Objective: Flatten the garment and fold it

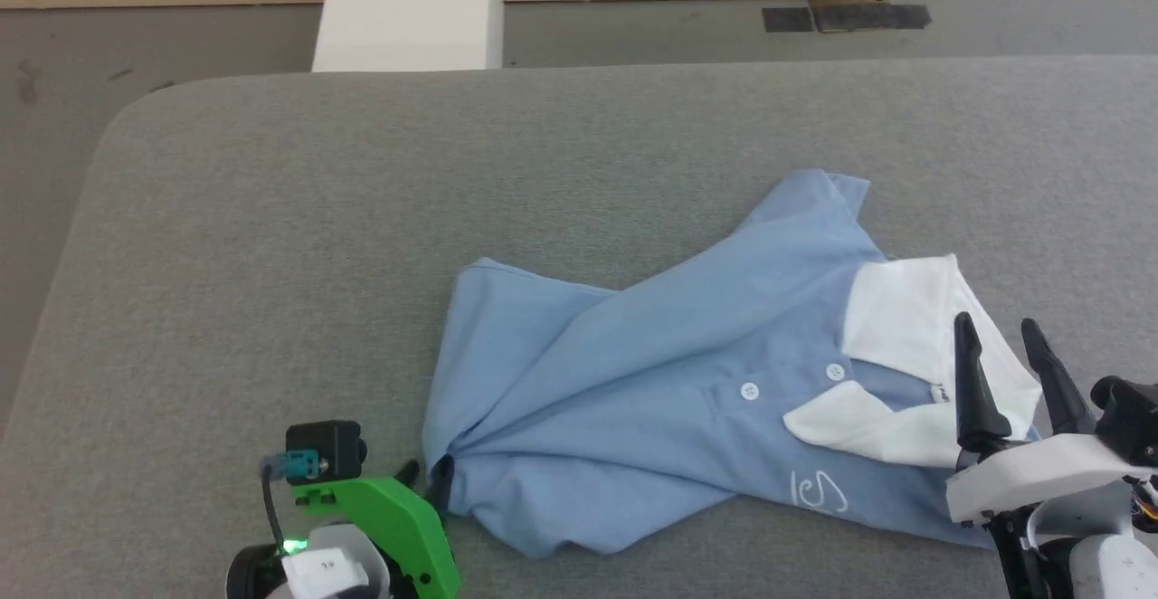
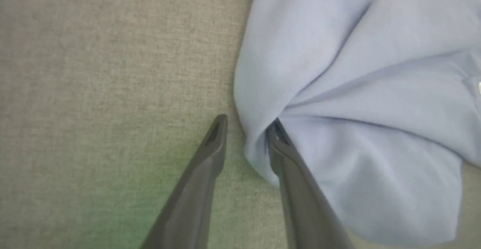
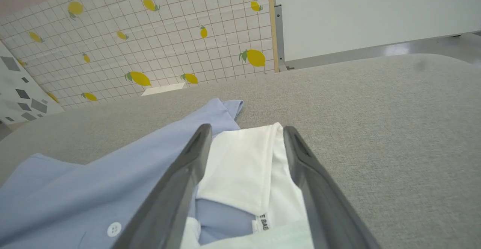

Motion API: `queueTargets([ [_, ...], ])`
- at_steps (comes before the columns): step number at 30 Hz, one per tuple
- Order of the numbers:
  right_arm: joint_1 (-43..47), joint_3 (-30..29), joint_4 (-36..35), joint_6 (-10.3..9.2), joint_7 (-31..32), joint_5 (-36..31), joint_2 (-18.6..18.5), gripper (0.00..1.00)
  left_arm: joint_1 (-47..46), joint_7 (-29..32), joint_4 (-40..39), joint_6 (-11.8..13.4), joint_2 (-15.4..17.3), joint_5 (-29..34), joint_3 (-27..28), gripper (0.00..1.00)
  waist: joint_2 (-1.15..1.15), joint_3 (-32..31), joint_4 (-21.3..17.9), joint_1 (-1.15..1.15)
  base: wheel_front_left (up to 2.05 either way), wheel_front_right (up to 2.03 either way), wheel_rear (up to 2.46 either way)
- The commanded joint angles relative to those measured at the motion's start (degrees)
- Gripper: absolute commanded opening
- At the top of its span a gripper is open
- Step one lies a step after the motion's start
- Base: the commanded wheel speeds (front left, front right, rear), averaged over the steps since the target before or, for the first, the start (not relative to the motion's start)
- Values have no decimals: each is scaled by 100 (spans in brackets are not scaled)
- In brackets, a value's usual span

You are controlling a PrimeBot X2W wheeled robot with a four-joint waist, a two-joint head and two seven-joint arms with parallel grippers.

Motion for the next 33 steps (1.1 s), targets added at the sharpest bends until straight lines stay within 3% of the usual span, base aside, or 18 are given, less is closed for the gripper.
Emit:
queueTargets([
  [1, 43, 26, -40, -9, 25, -14, -2, 100, 29, -135, -154, 1, 88, 98, 4, 100, 0, -55, 114, 0, 0, 0, 0],
  [7, -52, 64, -130, -9, 5, 3, -2, 100, -833, -1336, -525, -334, -86, 799, -98, 100, 0, 62, -80, 0, 0, 0, 0],
  [13, -176, 134, -85, -9, -145, 120, -2, 100, -2248, -1657, 411, -909, -565, 1267, -637, 100, 0, 367, -565, 0, 0, 0, 0],
  [23, -432, 481, 259, -9, -515, 381, -2, 100, -4414, -1289, 2861, -1562, -1290, 1364, -1027, 100, 0, 933, -1612, 0, 0, 0, 0],
  [33, -733, 838, 586, -9, -822, 683, -2, 100, -5736, -374, 4543, -1676, -1512, 1045, -1147, 100, 0, 1518, -2262, 0, 0, 0, 0],
])
